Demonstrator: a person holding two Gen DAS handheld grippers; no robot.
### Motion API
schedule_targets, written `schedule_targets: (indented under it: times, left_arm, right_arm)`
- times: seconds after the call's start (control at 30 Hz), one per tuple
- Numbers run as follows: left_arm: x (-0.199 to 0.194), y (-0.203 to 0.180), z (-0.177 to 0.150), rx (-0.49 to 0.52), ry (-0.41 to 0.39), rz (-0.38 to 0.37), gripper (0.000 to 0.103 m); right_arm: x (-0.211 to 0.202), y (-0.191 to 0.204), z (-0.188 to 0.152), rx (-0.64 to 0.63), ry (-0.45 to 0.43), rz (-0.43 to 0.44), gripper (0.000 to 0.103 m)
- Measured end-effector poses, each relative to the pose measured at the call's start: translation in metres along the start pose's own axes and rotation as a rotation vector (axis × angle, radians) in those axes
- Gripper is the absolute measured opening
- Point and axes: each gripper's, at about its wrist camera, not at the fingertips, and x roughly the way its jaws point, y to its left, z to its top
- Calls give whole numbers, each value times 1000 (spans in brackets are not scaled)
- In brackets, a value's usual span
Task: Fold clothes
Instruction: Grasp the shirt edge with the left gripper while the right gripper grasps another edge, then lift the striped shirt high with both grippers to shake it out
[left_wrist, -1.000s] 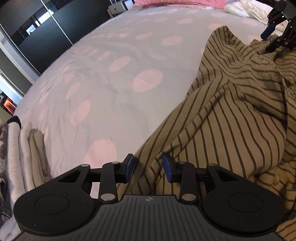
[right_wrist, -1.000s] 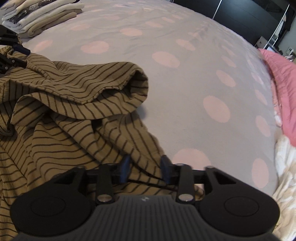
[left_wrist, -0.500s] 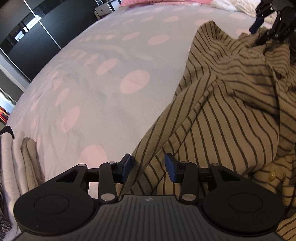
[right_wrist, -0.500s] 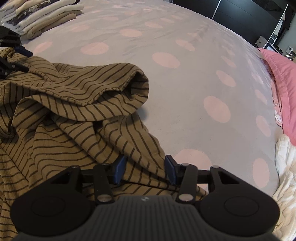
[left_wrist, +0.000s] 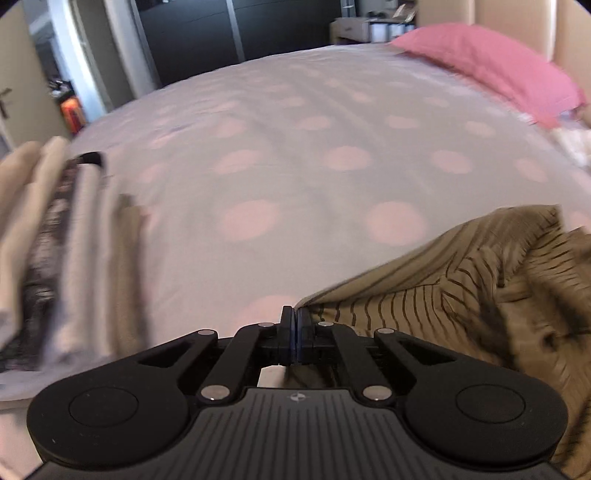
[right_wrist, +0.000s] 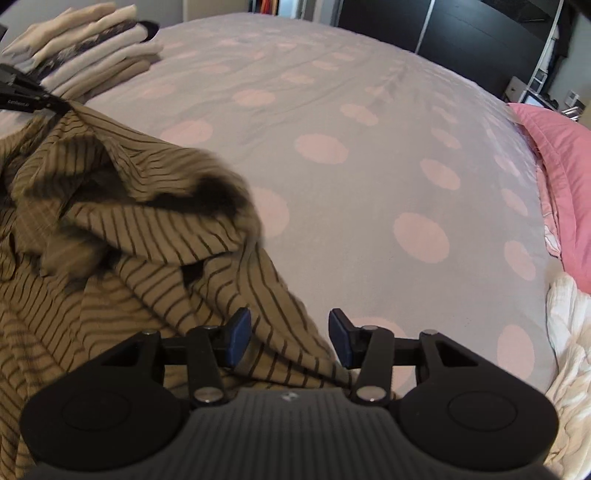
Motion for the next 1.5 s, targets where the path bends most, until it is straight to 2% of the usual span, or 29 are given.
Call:
schedule_targets:
  times: [0.17,0.33,0.5,0.7,0.87,0.93,0.97,1.13,1.37,1.5]
  left_arm:
    - [10,8,-7,-14,49,48,0]
    - [12,7,-6,17,58,41,0]
    - [10,12,-11,1,63,36,0]
    - [11,9,-14,8,74,36,0]
    - [13,10,-14,3,76,34,0]
    - [13,9,-15,11,79,35,0]
    - [12,10,-14,10,76,33,0]
    - [-5,14,-11,-12,41,16,0]
    - [-66,21,1,-68,-119,27,0]
    - [-112,26,12,-110,-220,34,0]
  right_arm:
    - [8,13,7,-38,-10,12,39]
    - [21,24,14,-95,17,-16,31]
    - [33,22,10,-108,55,-44,31]
    - [41,10,6,-52,61,-58,31]
    - [46,13,5,-62,98,-20,32]
    - [46,16,0,-79,107,-11,25]
    - [44,16,0,-83,104,-10,4]
    - [16,7,10,-46,27,-31,2]
    - [-59,-10,20,62,-136,-172,2]
    - [-111,-3,26,59,-244,-257,1]
